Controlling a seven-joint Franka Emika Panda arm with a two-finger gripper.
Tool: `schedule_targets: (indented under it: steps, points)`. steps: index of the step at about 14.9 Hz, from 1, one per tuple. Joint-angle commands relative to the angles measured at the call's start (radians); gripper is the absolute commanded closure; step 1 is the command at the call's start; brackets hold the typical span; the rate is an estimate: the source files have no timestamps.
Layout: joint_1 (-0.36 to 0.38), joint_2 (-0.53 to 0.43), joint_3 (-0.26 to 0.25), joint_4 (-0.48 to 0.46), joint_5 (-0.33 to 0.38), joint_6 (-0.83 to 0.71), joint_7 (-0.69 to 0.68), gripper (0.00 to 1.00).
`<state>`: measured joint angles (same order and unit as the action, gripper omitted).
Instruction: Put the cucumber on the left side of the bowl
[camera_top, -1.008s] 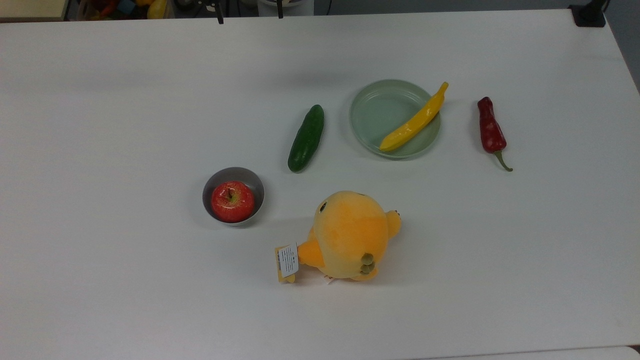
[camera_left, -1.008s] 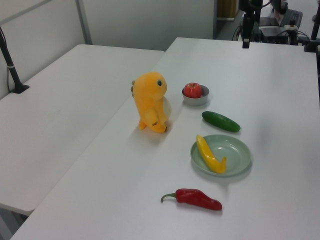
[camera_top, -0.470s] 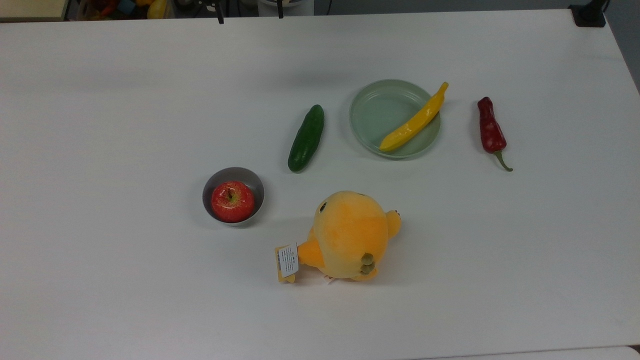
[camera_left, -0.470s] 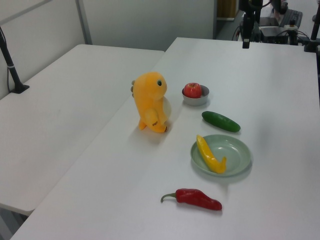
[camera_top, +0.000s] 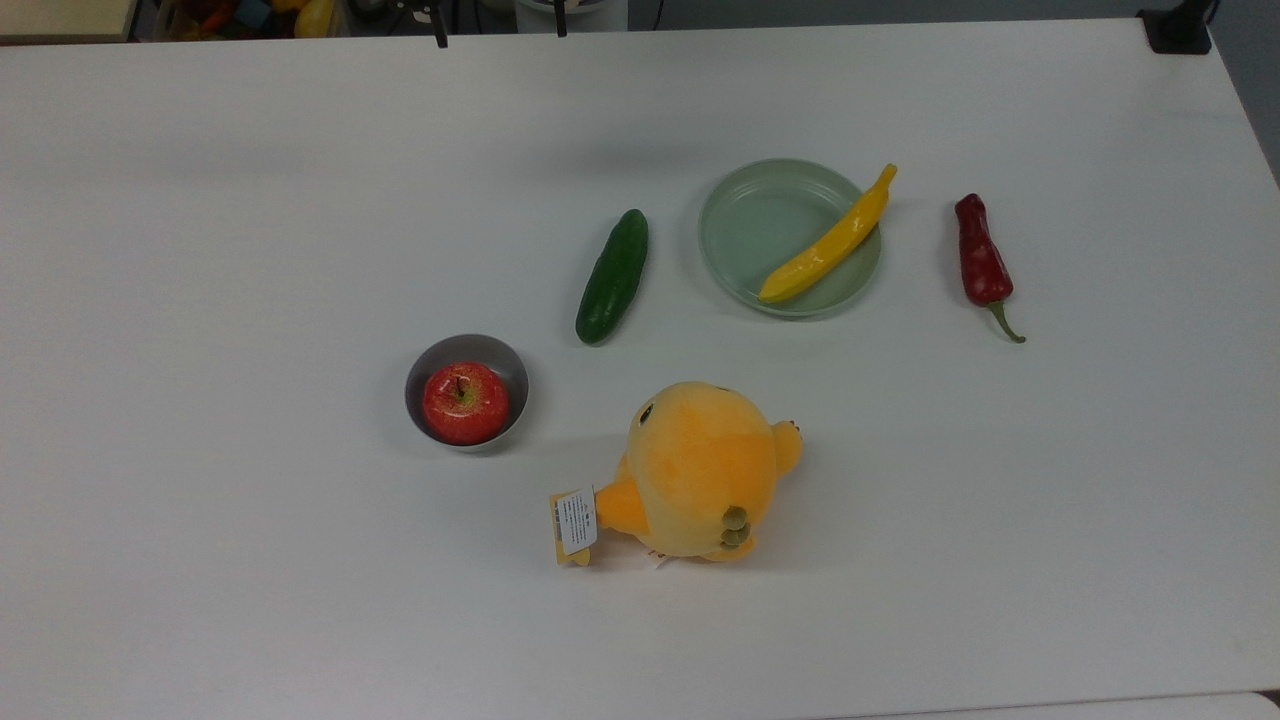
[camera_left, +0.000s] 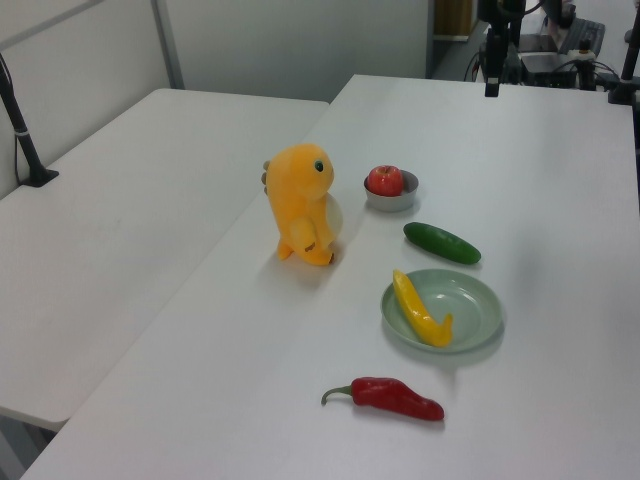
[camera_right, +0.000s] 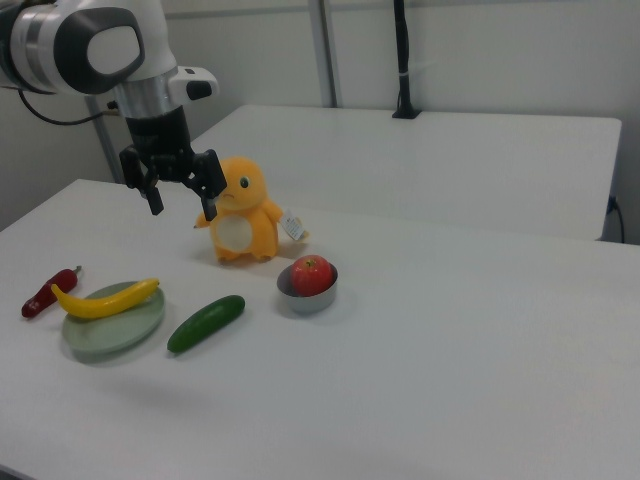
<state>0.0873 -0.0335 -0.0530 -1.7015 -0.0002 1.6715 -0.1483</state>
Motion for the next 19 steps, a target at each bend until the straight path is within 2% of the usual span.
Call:
schedule_targets:
  steps: [1, 4, 9, 11, 14, 19]
  points:
    - [0.003, -0.012, -0.002, -0.004, 0.02, -0.012, 0.013, 0.0]
    - [0.005, -0.011, -0.002, -0.007, 0.02, 0.007, 0.013, 0.0]
    - [0.009, -0.015, 0.018, -0.079, 0.02, 0.126, 0.044, 0.0]
    - [0.011, -0.017, 0.033, -0.145, 0.026, 0.247, 0.145, 0.0]
    - [0.038, 0.018, 0.041, -0.187, 0.037, 0.393, 0.309, 0.0]
    - [0.046, 0.086, 0.057, -0.196, 0.04, 0.402, 0.516, 0.0]
